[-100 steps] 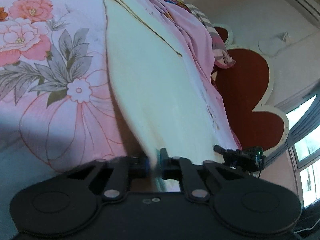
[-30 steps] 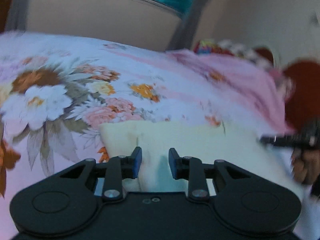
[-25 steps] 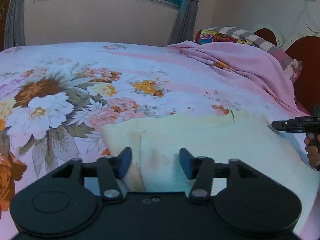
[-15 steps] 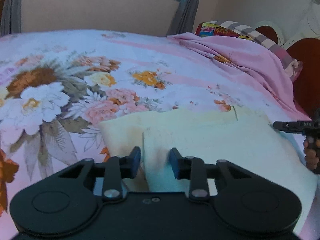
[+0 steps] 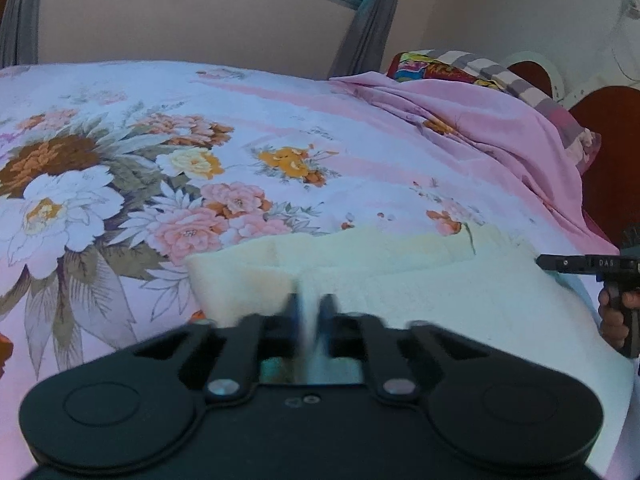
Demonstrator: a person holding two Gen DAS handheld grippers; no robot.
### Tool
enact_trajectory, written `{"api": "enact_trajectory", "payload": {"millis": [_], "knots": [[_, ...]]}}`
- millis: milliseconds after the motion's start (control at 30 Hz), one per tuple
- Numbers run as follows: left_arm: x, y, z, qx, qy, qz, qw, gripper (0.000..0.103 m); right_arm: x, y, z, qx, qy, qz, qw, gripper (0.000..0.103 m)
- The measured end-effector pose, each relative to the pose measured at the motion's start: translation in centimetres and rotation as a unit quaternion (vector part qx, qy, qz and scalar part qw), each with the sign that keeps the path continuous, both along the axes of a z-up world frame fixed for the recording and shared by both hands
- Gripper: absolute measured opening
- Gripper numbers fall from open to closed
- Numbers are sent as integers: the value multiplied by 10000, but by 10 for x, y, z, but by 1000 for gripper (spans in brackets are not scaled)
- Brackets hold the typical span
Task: Fold small clothes
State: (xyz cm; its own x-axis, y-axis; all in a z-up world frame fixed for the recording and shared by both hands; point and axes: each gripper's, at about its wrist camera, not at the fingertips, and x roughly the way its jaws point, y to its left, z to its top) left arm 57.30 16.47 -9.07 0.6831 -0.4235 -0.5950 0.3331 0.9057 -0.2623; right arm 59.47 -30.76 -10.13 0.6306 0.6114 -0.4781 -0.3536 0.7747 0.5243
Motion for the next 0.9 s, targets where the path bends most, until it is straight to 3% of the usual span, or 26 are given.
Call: {"api": "enact_trajectory", "payload": {"millis": [33,233,367,433,567,800,900], "knots": [[-3,-1,1,1,-93,2,10000,1,-1,1,1,-16,-67,90,9999,2],[-25,7,16,-227,-883,-11,9958,1,-20,5,18,-191,-714,53,9973,2],[-18,9,25,-279,-1072,119,9938,1,-15,5,30,-180,-933,-85,9954,2],[-13,6,27,-311,-1068,96,9938,1,-9,7,32,-187,-934,-85,9954,2],[4,-4,20,95,-875,108,9961,1,6,9,27,-348,-830,-215,9957,2],[23,-3,13,64,-884,388,9953,1,26,13,17,-276,-755,-476,9956,2],[37,-10,1,262,-513,447,9973,3,37,15,3,-379,-475,-572,9965,2]]}}
